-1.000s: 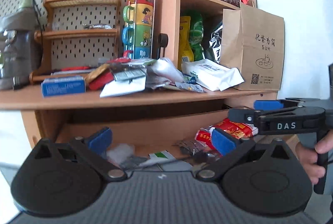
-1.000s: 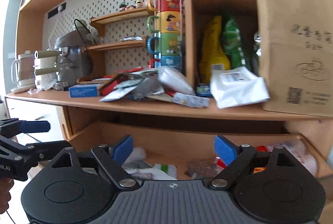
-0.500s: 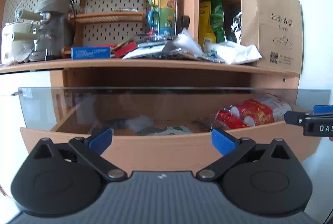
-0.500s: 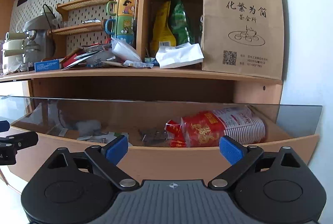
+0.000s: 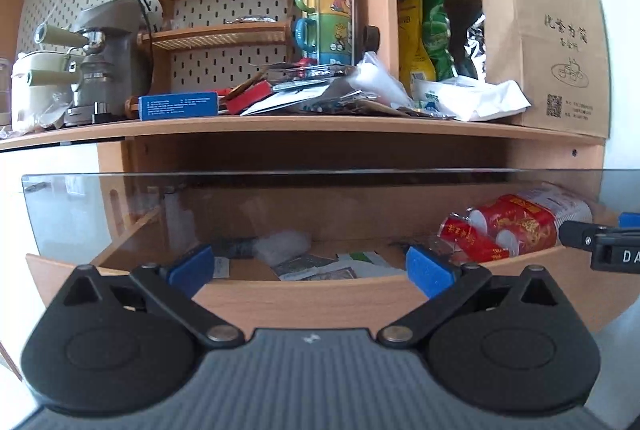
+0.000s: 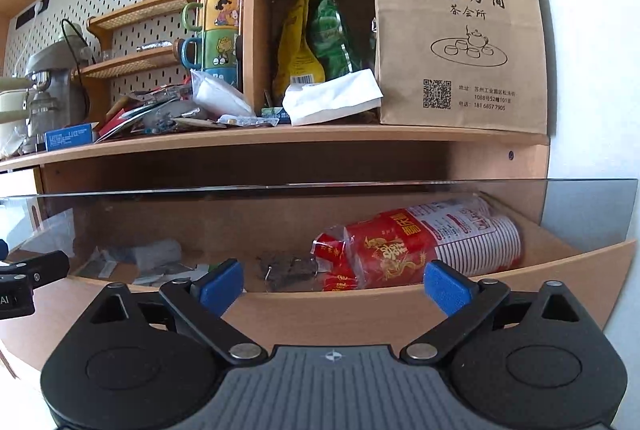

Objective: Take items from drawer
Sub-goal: 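Push the drawer front shut with the right tool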

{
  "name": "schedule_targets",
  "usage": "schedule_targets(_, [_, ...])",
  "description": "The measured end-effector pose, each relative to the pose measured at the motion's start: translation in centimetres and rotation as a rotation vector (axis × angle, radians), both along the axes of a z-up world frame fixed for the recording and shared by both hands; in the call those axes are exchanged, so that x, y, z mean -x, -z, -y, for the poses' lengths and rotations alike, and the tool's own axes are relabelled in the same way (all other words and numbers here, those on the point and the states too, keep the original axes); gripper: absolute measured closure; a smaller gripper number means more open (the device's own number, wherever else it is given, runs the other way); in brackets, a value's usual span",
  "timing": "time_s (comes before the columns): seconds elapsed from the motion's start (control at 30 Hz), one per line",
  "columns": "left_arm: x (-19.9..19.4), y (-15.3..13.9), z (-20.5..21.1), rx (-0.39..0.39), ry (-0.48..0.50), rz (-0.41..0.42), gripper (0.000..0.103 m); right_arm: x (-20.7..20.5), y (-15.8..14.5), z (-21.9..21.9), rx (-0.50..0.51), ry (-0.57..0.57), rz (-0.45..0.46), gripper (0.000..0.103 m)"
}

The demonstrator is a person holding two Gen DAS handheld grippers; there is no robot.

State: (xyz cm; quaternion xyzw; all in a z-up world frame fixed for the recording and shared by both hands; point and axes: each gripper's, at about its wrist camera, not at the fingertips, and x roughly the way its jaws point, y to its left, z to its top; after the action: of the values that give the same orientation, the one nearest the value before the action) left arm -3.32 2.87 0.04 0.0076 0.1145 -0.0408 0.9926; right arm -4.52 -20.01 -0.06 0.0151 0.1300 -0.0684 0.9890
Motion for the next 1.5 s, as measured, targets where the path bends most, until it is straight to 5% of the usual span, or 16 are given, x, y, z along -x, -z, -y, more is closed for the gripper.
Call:
schedule_targets(0.6, [-7.8,0.9,0.6,0.004,-0.032,0.080,0.000,-7.9,0.8,-0.3,0.033,-0.022,0.097,0.000])
schedule_targets(1.5, [-21.4,1.3,3.2,-0.036,-0.030,0.117,0.000,-22.1,-0.4,0.5,0.023,-0.070,0.037,0.000])
